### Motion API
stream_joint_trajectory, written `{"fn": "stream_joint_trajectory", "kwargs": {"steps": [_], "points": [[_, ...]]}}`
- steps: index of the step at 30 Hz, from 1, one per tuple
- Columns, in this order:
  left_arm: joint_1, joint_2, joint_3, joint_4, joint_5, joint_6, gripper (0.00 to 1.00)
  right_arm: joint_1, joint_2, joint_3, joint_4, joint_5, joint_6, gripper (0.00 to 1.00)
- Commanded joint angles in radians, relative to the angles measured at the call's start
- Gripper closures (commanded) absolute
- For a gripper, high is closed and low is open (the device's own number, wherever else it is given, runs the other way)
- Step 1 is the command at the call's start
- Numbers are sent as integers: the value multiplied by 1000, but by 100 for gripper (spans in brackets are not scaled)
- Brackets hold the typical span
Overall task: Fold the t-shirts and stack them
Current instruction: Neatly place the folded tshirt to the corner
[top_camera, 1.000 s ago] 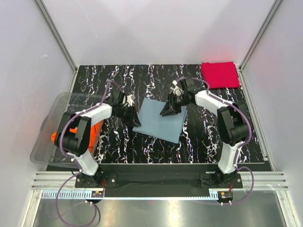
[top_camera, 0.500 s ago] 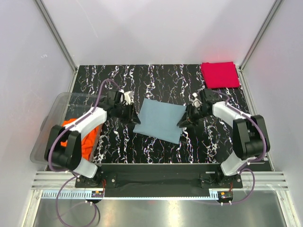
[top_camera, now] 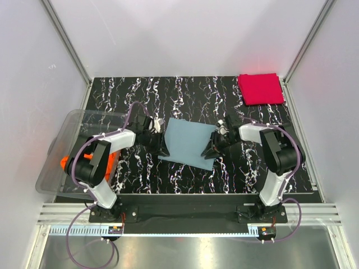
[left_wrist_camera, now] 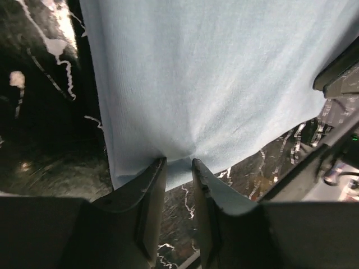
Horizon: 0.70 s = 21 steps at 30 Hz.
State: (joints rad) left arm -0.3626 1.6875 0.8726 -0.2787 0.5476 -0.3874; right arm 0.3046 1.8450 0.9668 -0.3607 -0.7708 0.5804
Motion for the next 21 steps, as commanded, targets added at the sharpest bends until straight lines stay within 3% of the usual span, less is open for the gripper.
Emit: {"fn": "stream_joint_trajectory", "kwargs": {"steps": [1,7,11,15,19,21], "points": [[-2,-165,-35,-20,-147,68,67,-62,-142,-75,-18,19,-42,62],[-48,-477,-95,-77,-236,-53,55,-101,-377,-65,-251,165,-128,45],[-160,-659,-200,-18,-311,-357,41,-124,-461,-60,-296,214,-102,38],[-329,-817,-360,117,-518,-674,39,-153,-500,-56,-308,249,-83,36],[-516,-824,-464,261,-696,-1033,39,-157,-520,-40,-313,266,-65,34],[-579,-778,-497,315,-785,-1143,39,-159,-521,-36,-313,265,-65,33]]}}
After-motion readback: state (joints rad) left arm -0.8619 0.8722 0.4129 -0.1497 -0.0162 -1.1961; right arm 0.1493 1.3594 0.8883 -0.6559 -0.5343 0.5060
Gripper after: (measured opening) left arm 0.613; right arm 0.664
